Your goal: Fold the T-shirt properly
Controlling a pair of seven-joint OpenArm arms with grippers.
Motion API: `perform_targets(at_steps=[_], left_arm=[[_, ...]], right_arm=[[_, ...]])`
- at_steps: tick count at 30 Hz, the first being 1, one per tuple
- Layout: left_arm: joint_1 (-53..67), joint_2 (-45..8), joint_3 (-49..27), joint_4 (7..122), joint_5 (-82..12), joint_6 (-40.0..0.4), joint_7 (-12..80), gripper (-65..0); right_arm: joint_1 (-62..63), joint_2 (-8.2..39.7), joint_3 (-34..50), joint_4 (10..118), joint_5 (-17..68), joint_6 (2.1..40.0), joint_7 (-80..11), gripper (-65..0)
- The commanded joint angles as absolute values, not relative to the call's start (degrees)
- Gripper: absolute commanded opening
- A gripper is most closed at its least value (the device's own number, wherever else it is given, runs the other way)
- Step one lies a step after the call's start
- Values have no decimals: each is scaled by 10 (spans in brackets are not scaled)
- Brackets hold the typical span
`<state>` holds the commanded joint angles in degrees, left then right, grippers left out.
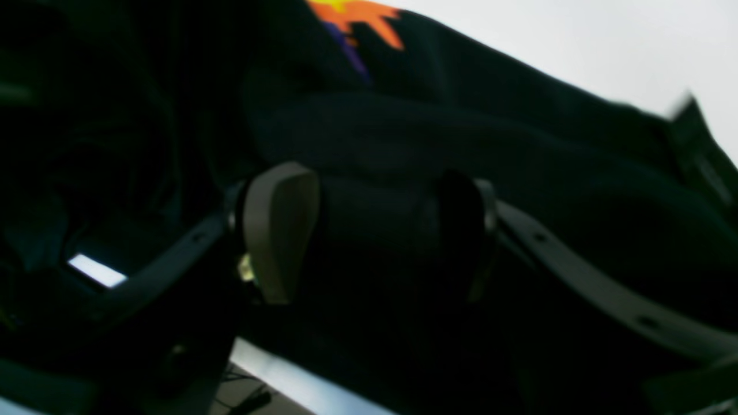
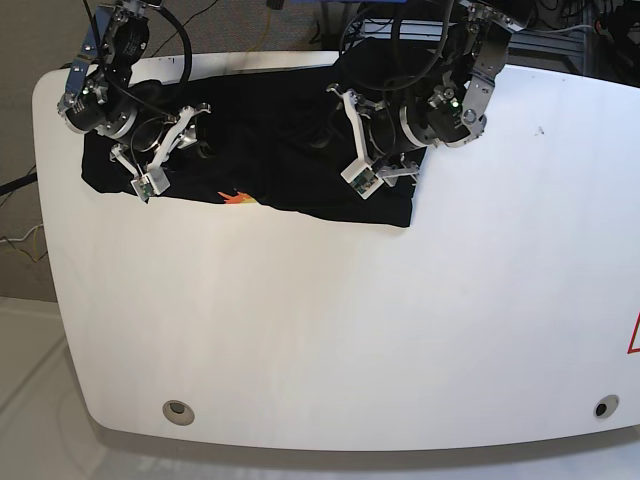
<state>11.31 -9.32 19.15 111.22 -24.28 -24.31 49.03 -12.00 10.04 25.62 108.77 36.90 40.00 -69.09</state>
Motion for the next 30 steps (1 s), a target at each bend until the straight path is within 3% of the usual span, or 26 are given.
perform_targets(at_steps=[2,14,20,24,26,30], left_arm=[[138,-92,193,1119,-240,-255,514,-650],[134,-32,275,1053,-173,-251,502,-647],[122,-9,264,1001,-137,-249,487,-641],[116,-8,239,977,-118,-244,473,-590],[108,-2,206,984,-115,-231,458,-492],[107,-21,192,1001,-128,-231,452,-449]], right_arm=[[-117,100,253,1077,360,400,-685,-298],[-125,99,250,1064,371,400,-682,-297],[-126,101,264,1069,373,400,-684,-298],[-123,101,296,1079,375,400,-687,-298],[-120,101,327,1075,373,400,-694,-293],[-122,101,327,1073,373,400,-696,-291]])
